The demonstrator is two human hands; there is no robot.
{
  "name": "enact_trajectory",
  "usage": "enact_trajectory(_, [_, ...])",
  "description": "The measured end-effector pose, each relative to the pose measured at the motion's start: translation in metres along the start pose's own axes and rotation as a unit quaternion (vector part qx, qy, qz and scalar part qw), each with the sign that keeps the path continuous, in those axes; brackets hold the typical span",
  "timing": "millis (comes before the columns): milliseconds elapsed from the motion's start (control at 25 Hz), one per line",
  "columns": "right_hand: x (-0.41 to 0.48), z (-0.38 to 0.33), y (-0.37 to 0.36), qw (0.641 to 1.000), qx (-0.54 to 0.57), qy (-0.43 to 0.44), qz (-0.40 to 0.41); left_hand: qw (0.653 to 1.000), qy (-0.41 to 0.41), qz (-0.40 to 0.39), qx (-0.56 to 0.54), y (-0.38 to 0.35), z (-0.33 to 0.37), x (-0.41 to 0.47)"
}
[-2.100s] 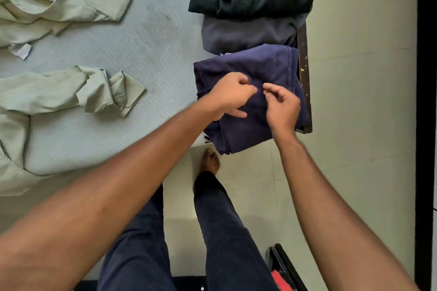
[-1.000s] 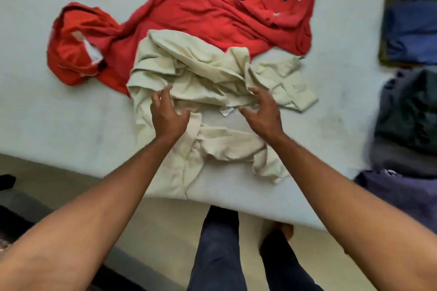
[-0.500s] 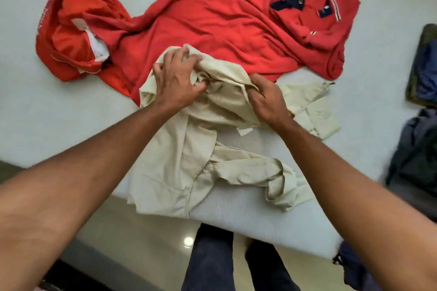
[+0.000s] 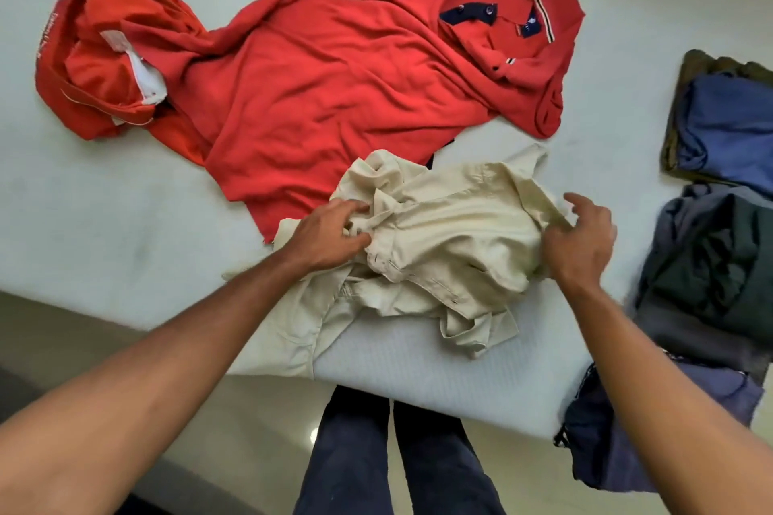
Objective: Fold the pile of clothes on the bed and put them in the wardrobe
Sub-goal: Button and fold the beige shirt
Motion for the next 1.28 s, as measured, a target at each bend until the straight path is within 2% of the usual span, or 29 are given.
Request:
enact_trajectory(80, [-0.027,-0.046,-0.006,0.983,0.052,0.174,0.038,0.998,0.0,0.0,-0.056,-0.003,0.007,-0.006])
enact_trajectory(120, [-0.047,-0.074,-0.014,0.963,0.105,0.247,0.011,0.996,-0.005,0.003,-0.088,-0.001,0.011,-0.007])
enact_trajectory(200, [-0.09,-0.123,-0.038,0.926,0.164,0.316,-0.129,0.988,-0.01,0.012,-0.151,0.007,0.021,-0.011])
enact_trajectory(280, [-0.12,-0.151,-0.068,0.911,0.111,0.321,-0.234,0.976,-0.011,0.044,-0.214,0.019,0.027,-0.018])
enact_trajectory(360, [-0.126,-0.16,-0.083,0.926,0.09,0.295,-0.219,0.964,-0.02,0.092,-0.251,0.03,0.028,-0.025])
enact_trajectory(440, [-0.116,-0.156,-0.079,0.944,0.18,0.207,-0.186,0.966,-0.023,0.115,-0.232,0.034,0.026,-0.035])
enact_trajectory(520, [-0.101,-0.149,-0.073,0.924,0.3,0.112,-0.21,0.984,-0.029,0.106,-0.139,0.029,0.017,-0.046])
enact_trajectory(560, [-0.094,-0.147,-0.067,0.908,0.345,0.095,-0.217,0.994,-0.036,0.09,-0.058,0.023,0.011,-0.05])
enact_trajectory(640, [-0.077,-0.143,-0.045,0.891,0.395,0.091,-0.201,0.992,-0.032,0.091,0.086,0.018,-0.002,-0.059])
enact_trajectory(720, [-0.061,-0.132,-0.029,0.891,0.408,0.088,-0.18,0.985,-0.023,0.136,0.105,0.023,-0.009,-0.062])
enact_trajectory(800, [-0.053,-0.127,-0.024,0.9,0.373,0.121,-0.189,0.966,-0.068,0.231,0.095,0.045,0.004,-0.067])
enact_trajectory(880, [-0.06,-0.143,-0.024,0.91,0.263,0.246,-0.205,0.946,-0.132,0.284,0.087,0.065,0.033,-0.073])
enact_trajectory(960, [-0.083,-0.165,-0.031,0.89,0.172,0.369,-0.205,0.931,-0.201,0.295,0.071,0.072,0.069,-0.079])
enact_trajectory(1000, [-0.093,-0.173,-0.033,0.891,0.158,0.379,-0.193,0.925,-0.231,0.294,0.062,0.072,0.084,-0.082])
enact_trajectory(1080, [-0.097,-0.175,-0.025,0.921,0.182,0.32,-0.13,0.917,-0.253,0.301,0.071,0.075,0.101,-0.086])
enact_trajectory(1160, [-0.082,-0.164,-0.004,0.94,0.239,0.237,-0.056,0.919,-0.21,0.298,0.153,0.08,0.095,-0.084])
enact_trajectory(1280, [-0.054,-0.154,0.029,0.944,0.207,0.258,-0.014,0.936,-0.059,0.286,0.195,0.093,0.066,-0.084])
Point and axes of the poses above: each hand's wrist, its own x-axis towards the middle knuckle, its own y-axis out of the back of the hand, z = x × y, the point moved 6 cm from there along x, towards the middle knuckle, and after that the axes turned 2 degrees about -x, right-handed, at the moved point
